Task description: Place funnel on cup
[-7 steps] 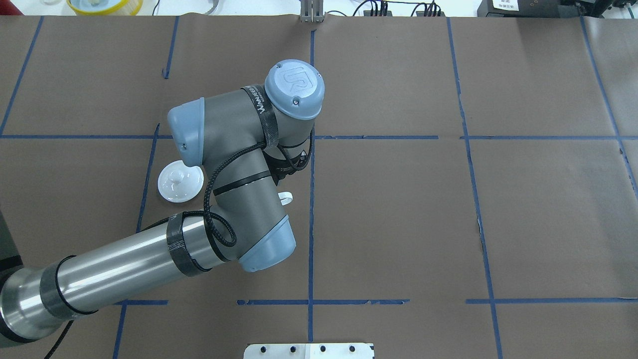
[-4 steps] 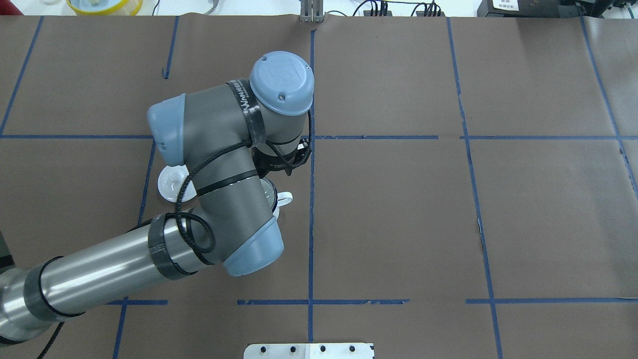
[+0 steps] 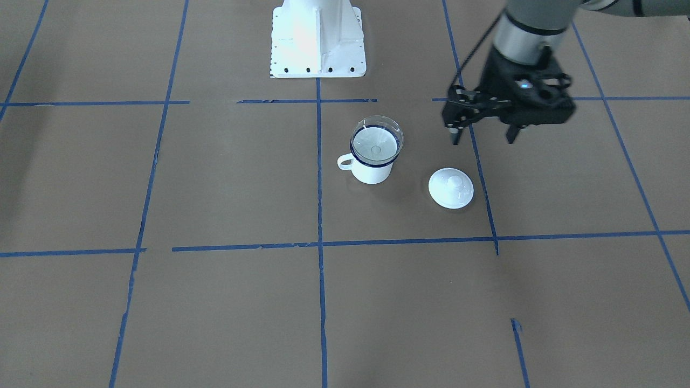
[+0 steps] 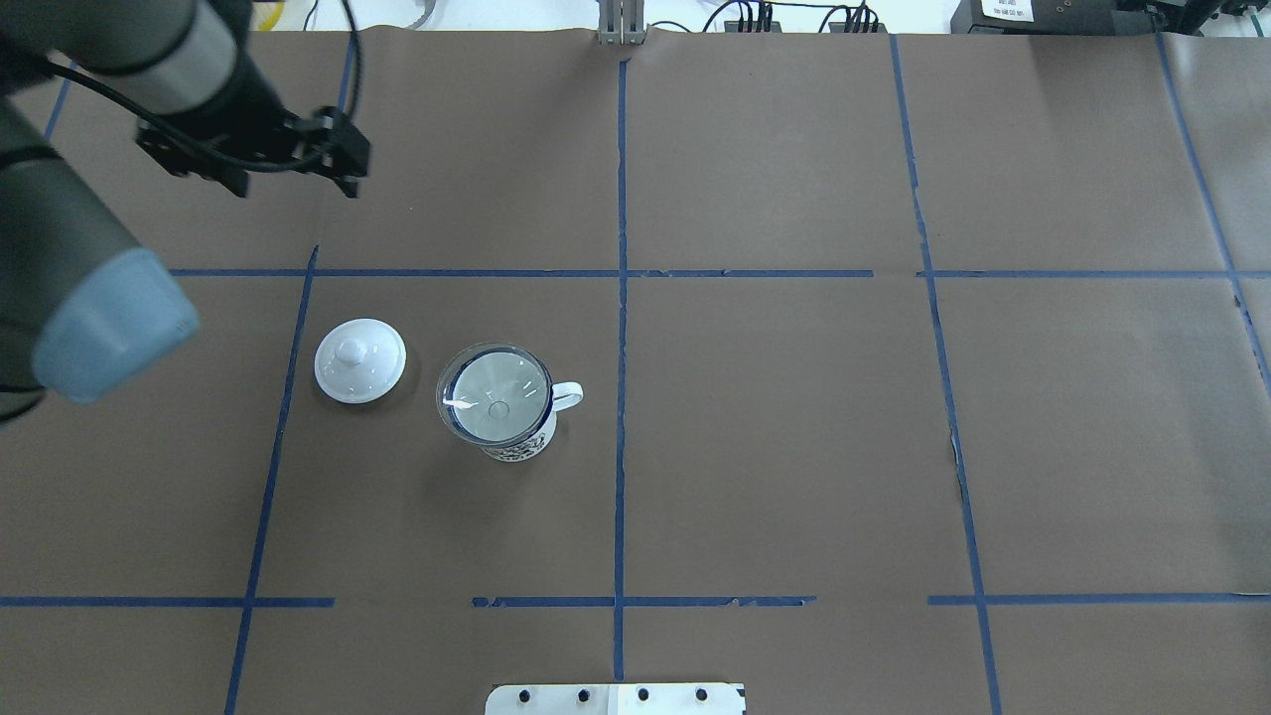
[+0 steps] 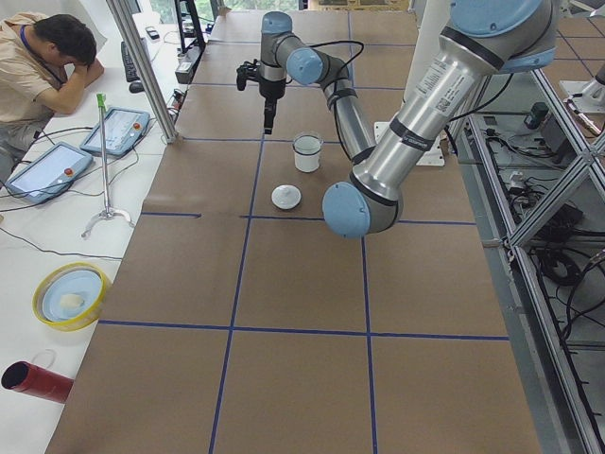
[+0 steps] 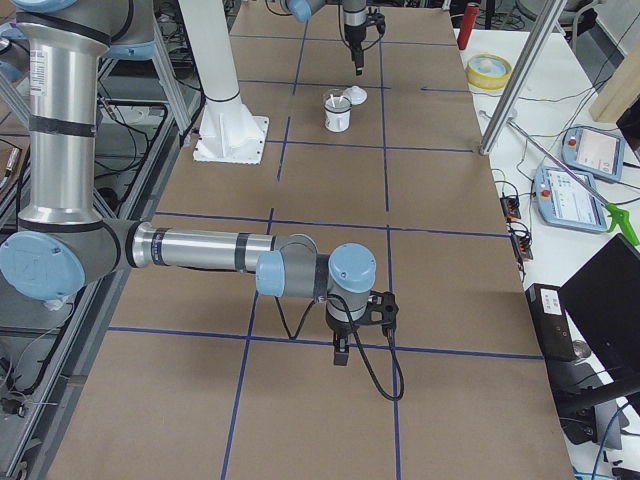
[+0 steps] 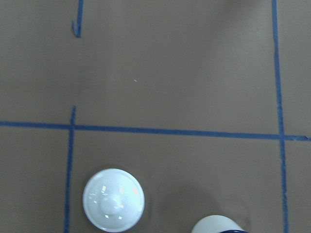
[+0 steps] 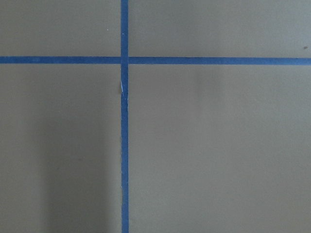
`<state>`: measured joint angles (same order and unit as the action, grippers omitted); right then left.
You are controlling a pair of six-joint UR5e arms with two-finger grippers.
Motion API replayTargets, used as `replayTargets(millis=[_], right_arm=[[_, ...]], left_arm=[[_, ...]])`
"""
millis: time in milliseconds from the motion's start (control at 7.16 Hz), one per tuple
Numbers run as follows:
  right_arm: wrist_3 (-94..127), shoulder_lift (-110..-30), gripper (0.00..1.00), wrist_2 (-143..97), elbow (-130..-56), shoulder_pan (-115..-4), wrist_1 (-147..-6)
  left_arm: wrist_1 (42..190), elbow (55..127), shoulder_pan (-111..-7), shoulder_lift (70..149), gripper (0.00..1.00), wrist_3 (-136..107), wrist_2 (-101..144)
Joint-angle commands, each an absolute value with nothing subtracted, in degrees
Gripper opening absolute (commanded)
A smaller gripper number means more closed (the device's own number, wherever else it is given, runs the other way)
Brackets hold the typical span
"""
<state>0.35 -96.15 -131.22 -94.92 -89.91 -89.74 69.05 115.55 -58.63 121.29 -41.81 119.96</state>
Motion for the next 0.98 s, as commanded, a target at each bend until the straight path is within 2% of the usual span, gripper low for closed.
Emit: replayTargets(millis=[0,140,419,559,838], right_arm=[[0.4,-96.2,1.00,-131.2,-94.8,-89.9,-89.7],[0.4,-96.2,1.00,-131.2,-94.9,-89.9,-89.7],[0.4,-96.2,1.00,-131.2,-94.8,-89.9,-89.7],[0.4,-96.2,1.00,-131.2,-94.9,-89.9,-89.7],[0.4,-96.2,1.00,-131.2,-94.9,-89.9,-89.7]], left_arm=[[69.7,114.5,-75.2,109.7,1.00,-13.2,125.7],[69.7,111.7,-82.7,105.1,1.00,0.5,128.6],[70.2,98.2,-97.3,98.2,1.00,23.0,136.4],[70.2,97.0,-98.5,92.6,1.00,23.4,136.3],[72.2,96.2,-98.5,89.7,1.00,20.5,133.9]])
